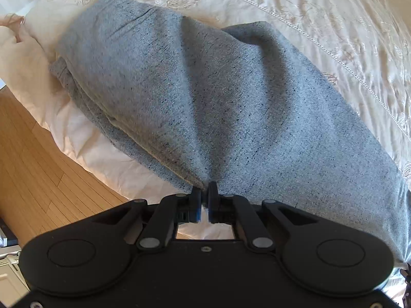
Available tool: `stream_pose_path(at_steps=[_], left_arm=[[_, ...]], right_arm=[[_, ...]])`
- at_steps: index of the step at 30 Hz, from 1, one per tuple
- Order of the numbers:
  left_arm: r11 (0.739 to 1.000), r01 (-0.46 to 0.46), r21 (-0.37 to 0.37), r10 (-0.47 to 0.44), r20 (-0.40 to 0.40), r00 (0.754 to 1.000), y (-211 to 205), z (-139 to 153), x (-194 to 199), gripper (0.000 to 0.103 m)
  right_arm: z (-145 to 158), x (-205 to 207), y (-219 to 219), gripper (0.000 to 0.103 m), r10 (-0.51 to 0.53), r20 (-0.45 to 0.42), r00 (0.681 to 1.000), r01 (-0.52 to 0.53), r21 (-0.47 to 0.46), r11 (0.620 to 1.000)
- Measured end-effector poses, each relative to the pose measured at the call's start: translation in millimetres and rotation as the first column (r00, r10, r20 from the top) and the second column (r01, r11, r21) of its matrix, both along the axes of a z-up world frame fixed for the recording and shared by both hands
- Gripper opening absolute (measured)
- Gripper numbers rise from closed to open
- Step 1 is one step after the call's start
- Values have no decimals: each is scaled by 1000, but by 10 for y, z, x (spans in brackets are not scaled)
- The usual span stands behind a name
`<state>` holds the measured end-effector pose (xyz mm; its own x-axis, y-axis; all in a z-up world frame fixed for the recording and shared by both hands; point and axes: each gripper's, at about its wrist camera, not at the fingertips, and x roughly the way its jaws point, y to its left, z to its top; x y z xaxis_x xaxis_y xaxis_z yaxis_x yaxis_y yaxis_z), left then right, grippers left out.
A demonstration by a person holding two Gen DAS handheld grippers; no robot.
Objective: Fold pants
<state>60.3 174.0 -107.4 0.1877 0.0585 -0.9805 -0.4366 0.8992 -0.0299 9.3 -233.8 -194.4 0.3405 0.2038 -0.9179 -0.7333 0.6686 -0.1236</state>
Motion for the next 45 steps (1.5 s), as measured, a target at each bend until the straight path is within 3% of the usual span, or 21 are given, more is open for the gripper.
stream_pose_path(at_steps=[11, 14, 16, 19, 21, 24, 28, 31, 33, 36, 40, 42, 45], left_arm=[[1000, 12, 26, -11, -41, 999, -24, -195, 48, 6], [999, 23, 45, -20, -60, 998, -36, -317, 35, 7], [998, 31, 55, -27, -69, 997, -55, -367, 57, 7], [996, 51, 75, -44, -85, 995, -98, -404, 97, 7], [995, 60, 84, -53, -92, 994, -127, -409, 116, 7], [993, 66, 94, -56, -99, 994, -166, -407, 137, 7], [991, 78, 113, -66, -108, 992, -181, -424, 149, 7], [991, 68, 116, -55, -108, 993, -210, -381, 151, 7], [992, 59, 115, -47, -108, 993, -202, -382, 148, 7], [990, 63, 123, -49, -111, 993, -180, -418, 137, 7], [989, 62, 136, -46, -119, 992, -206, -409, 151, 7], [989, 54, 137, -38, -120, 992, -210, -400, 153, 7], [990, 43, 137, -26, -119, 993, -211, -390, 153, 7]], right_arm=[[-123, -57, 41, 5, 12, -6, 1000, -13, -13, 1000], [-235, -70, 69, 5, 15, -52, 999, -17, -43, 999], [-312, -114, 58, 11, 24, -88, 996, -30, -77, 997], [-239, -169, -80, 11, -34, -111, 993, 28, -52, 998], [-104, -149, -264, 11, -130, -103, 986, 132, 4, 991], [53, -41, -571, 13, -308, -25, 951, 309, 38, 950], [129, 274, -938, 21, -504, 56, 862, 500, 70, 863], [139, 538, -1144, 23, -582, 71, 810, 573, 114, 812], [124, 713, -1264, 25, -606, 68, 793, 594, 138, 792], [64, 915, -1331, 27, -591, 46, 805, 582, 129, 803], [-93, 1113, -1339, 29, -513, 24, 858, 512, 37, 858], [-167, 1170, -1400, 30, -508, -6, 861, 508, 28, 861], [-243, 1260, -1524, 30, -531, -107, 841, 539, 82, 838]])
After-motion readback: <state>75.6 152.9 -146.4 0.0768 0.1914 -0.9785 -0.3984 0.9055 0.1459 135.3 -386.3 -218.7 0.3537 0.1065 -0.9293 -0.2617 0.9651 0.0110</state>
